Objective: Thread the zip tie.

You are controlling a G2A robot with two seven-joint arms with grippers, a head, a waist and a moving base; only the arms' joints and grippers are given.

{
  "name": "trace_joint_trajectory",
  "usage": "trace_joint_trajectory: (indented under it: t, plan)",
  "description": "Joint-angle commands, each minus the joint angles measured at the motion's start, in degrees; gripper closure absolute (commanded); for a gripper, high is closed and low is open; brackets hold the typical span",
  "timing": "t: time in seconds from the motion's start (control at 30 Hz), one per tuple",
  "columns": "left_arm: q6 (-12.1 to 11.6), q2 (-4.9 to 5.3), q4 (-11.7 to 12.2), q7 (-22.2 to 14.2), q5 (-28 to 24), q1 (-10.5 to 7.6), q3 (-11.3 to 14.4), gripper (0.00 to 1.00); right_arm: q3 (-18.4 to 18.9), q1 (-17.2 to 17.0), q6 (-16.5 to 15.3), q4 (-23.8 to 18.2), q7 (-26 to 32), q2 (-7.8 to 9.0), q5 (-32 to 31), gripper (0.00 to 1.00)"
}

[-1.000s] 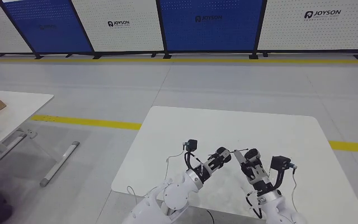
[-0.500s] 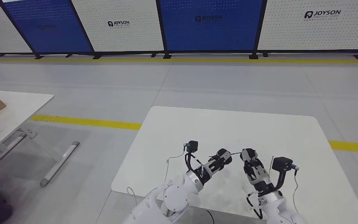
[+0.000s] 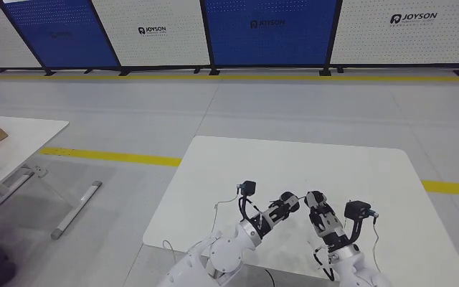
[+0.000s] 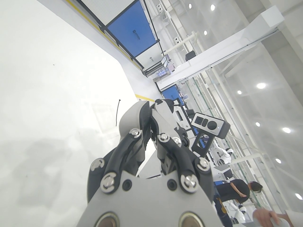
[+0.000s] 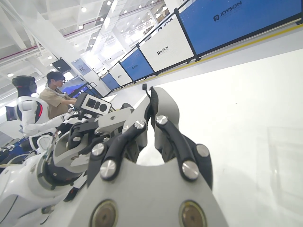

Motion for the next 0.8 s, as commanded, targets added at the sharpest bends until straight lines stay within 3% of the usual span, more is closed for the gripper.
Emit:
trace_joint_trajectory:
  t: [0.0,0.07,0.1,0.13,0.2,0.23,0.33,0.43,0.63,0.77]
  plan:
    - [0.26,0.02,0.03,-0.08,-0.28,-0.01,-0.18,1.00,0.03,0.00,0.01,-0.05,-0.06,-0.02,-0.01,1.00]
    - [0.75,0.03,0.01,-0.60,-0.74,0.01,-0.24,1.00,0.09,-0.01,0.06,-0.13,-0.11,-0.03,0.01,1.00]
    - [1.08,0.09,0.00,-1.69,-0.61,-0.13,-0.20,0.72,0.12,-0.02,0.10,-0.17,-0.11,-0.04,0.01,1.00]
    - [1.01,0.14,-0.02,-2.57,-0.65,-0.23,-0.18,0.60,0.14,-0.02,0.14,-0.18,-0.11,-0.05,-0.02,1.00]
    - [0.74,0.19,0.14,-3.69,-2.19,-0.28,-0.48,0.24,0.15,0.02,0.31,-0.19,0.01,-0.06,-0.17,1.00]
    - [0.72,0.22,0.16,-3.75,-2.02,-0.32,-0.57,0.18,0.15,0.07,0.46,-0.18,0.08,-0.07,-0.23,1.00]
    - [0.31,0.26,0.07,-3.85,-2.46,-0.20,-0.76,0.22,0.18,0.23,0.98,-0.04,0.14,-0.13,-0.02,1.00]
    - [0.04,0.34,-0.31,-3.41,-2.40,0.07,-1.11,0.44,0.40,0.39,1.58,0.06,0.04,-0.19,0.34,1.00]
    - [-0.01,0.49,-0.71,-2.64,-2.38,0.52,-1.86,0.61,1.10,0.31,1.92,-0.07,-0.03,-0.20,0.70,1.00]
    - [0.28,0.50,-0.44,-2.28,-1.88,0.48,-1.81,0.81,1.37,0.07,1.79,-0.27,0.02,-0.20,0.67,1.00]
